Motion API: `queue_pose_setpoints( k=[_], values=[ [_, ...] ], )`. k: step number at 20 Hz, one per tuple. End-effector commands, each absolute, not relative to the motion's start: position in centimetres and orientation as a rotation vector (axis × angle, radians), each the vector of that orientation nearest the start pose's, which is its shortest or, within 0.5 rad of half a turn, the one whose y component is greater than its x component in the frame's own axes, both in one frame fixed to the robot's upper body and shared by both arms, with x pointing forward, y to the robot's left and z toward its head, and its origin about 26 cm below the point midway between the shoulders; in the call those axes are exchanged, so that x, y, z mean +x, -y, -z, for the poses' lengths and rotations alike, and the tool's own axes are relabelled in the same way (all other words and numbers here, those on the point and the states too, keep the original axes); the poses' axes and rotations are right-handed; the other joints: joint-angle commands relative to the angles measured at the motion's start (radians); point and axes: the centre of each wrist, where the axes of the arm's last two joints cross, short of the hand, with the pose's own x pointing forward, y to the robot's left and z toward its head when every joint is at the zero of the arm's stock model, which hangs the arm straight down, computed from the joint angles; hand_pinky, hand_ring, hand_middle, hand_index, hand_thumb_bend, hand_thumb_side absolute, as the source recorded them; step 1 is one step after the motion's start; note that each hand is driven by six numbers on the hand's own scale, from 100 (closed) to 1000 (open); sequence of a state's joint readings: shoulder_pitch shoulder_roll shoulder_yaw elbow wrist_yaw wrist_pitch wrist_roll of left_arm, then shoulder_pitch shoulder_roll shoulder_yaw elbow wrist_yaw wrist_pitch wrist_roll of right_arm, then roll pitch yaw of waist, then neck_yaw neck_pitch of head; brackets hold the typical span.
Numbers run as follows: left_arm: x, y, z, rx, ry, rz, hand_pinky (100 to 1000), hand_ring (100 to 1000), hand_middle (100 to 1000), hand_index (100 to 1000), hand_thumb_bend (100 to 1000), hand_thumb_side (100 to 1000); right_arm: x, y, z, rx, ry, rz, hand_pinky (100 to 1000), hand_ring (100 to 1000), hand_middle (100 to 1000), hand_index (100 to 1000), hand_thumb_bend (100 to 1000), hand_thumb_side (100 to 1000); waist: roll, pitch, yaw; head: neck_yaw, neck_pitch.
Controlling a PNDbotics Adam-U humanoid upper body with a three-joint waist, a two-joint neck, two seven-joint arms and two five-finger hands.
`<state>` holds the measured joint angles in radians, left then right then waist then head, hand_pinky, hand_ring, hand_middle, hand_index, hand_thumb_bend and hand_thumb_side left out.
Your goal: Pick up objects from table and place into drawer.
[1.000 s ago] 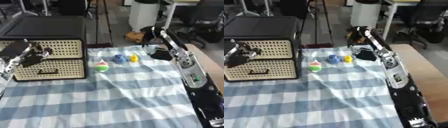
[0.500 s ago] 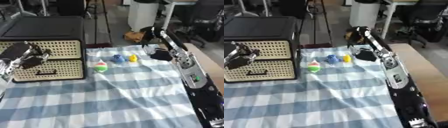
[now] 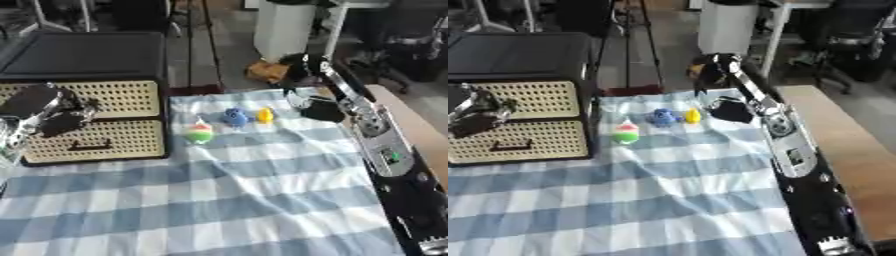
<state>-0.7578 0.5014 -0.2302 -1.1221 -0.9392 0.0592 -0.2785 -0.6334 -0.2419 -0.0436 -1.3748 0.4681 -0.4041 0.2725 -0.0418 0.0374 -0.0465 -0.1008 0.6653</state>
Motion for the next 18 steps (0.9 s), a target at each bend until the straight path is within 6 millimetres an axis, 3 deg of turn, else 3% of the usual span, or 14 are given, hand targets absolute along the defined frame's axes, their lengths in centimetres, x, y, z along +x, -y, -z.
queue_pose_setpoints(
  k=[1, 9, 18],
  values=[
    [44.3, -29.3, -14.8, 1.037, 1.194, 1.396, 100, 100, 100, 403, 175, 1000, 41.6, 25.3, -17.8, -0.406, 2.213, -1.016, 598, 555, 550, 810, 100, 293, 0.000, -0.005, 0.001, -0.009, 0.000],
    [43.3, -29.6, -14.0, 0.987, 1.138, 1.447, 100, 100, 100, 349, 137, 1000, 41.6, 25.4, -17.6, -0.409, 2.209, -1.012, 599, 555, 551, 810, 100, 291, -0.002, -0.009, 0.010, -0.018, 0.002],
    [41.7, -29.2, -14.9, 0.978, 1.138, 1.492, 100, 100, 100, 344, 123, 1000, 41.6, 25.7, -17.5, -0.415, 2.203, -1.007, 599, 556, 550, 810, 100, 294, -0.003, -0.012, 0.025, -0.028, 0.001]
  ],
)
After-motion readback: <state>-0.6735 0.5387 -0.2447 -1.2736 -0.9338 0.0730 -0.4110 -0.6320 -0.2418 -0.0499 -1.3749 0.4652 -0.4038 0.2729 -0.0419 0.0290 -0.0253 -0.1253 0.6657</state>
